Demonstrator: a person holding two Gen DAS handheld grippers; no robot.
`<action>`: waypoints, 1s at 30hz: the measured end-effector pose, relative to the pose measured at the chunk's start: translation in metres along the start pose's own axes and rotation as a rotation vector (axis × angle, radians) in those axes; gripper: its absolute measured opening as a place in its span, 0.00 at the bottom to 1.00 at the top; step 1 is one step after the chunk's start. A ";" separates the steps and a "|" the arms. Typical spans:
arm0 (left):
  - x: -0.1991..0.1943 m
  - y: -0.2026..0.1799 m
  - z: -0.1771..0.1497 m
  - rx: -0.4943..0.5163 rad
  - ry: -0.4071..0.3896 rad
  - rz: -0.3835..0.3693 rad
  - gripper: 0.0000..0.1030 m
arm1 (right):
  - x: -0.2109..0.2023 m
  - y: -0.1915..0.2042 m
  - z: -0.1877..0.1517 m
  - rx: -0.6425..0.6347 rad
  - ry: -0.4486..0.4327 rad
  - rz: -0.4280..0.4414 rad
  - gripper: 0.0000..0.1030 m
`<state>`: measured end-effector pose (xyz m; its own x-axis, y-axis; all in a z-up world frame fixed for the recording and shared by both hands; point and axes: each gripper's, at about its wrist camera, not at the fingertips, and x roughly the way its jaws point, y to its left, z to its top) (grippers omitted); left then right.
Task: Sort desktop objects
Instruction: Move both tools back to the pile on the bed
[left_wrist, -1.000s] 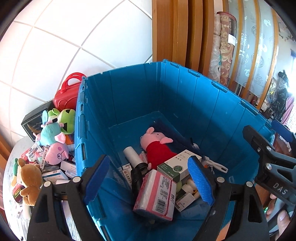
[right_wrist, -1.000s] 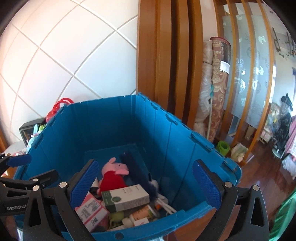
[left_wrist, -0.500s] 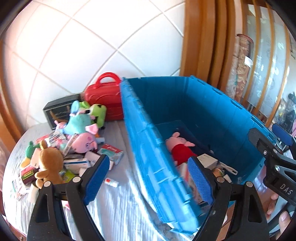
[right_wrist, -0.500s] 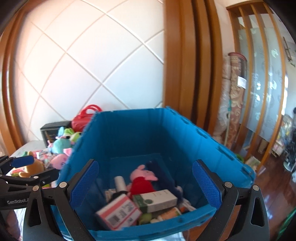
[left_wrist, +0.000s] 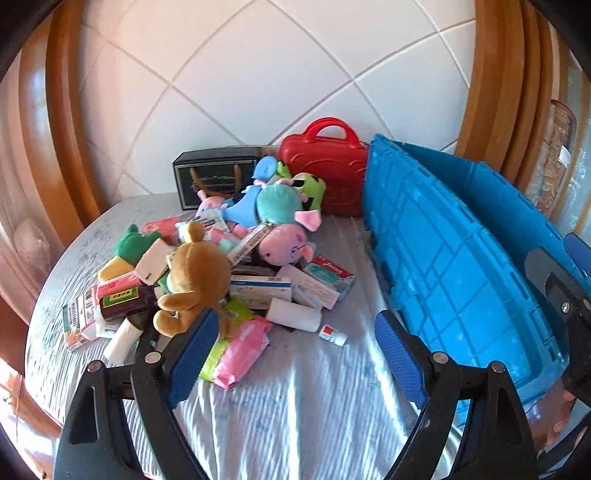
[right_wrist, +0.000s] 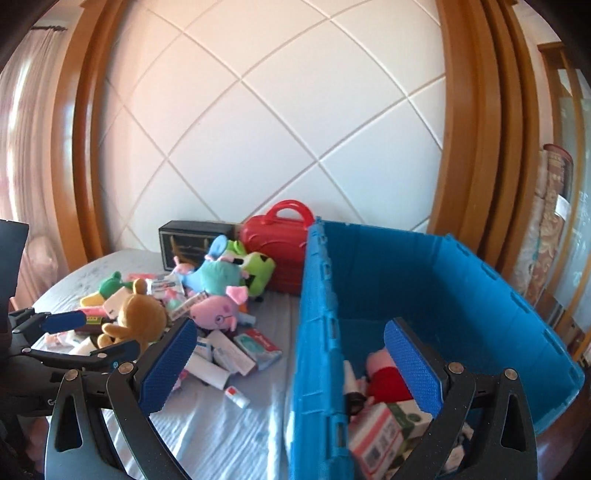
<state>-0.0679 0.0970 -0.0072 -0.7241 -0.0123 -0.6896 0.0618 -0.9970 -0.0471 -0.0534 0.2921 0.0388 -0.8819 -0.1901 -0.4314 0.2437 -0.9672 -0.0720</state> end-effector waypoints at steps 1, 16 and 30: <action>0.003 0.012 -0.003 -0.009 0.009 0.010 0.84 | 0.005 0.011 0.000 -0.008 0.009 0.013 1.00; 0.105 0.147 -0.062 -0.074 0.233 0.117 0.84 | 0.132 0.125 -0.061 -0.043 0.330 0.120 1.00; 0.184 0.166 -0.028 -0.145 0.253 0.061 0.84 | 0.201 0.154 -0.100 -0.064 0.502 0.094 1.00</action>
<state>-0.1714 -0.0682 -0.1625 -0.5228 -0.0343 -0.8518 0.2103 -0.9735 -0.0899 -0.1529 0.1218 -0.1492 -0.5565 -0.1562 -0.8161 0.3507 -0.9345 -0.0603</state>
